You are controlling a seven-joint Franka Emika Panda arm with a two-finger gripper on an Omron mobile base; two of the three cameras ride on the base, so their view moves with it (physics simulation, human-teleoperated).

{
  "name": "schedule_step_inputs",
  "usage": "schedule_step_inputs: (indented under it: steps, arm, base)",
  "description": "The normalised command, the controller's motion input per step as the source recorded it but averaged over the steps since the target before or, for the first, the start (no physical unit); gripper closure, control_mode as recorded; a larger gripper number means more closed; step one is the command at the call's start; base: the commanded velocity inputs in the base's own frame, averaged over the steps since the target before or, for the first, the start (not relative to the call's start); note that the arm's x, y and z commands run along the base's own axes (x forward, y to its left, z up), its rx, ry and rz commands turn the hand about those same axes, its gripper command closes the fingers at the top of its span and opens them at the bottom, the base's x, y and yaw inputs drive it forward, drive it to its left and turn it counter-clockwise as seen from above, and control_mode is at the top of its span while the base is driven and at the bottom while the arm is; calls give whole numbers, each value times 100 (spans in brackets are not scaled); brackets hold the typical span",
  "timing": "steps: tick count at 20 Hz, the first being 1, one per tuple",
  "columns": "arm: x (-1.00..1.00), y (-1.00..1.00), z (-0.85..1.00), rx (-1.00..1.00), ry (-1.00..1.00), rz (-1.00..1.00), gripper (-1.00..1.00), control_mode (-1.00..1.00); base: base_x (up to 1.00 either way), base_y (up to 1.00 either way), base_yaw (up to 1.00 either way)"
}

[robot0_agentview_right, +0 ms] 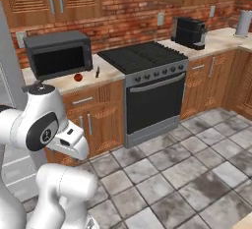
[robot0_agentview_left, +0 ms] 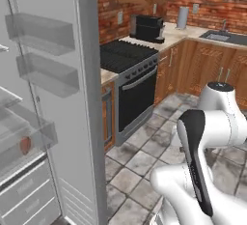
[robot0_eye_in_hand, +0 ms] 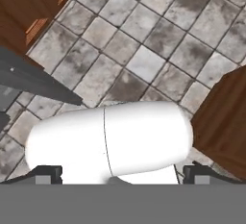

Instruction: Place the sweet potato and tomato inside the fridge drawer. Close the drawer after placing the vegetables.

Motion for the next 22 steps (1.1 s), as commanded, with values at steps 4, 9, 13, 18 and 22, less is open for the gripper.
schedule_step_inputs:
  steps: [4,9,13,18,22]
  arm:
    - [0,0,0,0,0,0,-100,100]
    - [0,0,0,0,0,0,-100,100]
    - [0,0,0,0,0,0,-100,100]
    - [0,0,0,0,0,0,-100,100]
    - [0,0,0,0,0,0,-100,100]
  base:
    - [97,-94,-11]
    - [99,-24,0]
    - [99,0,22]
    - [100,-14,54]
    - [100,-13,60]
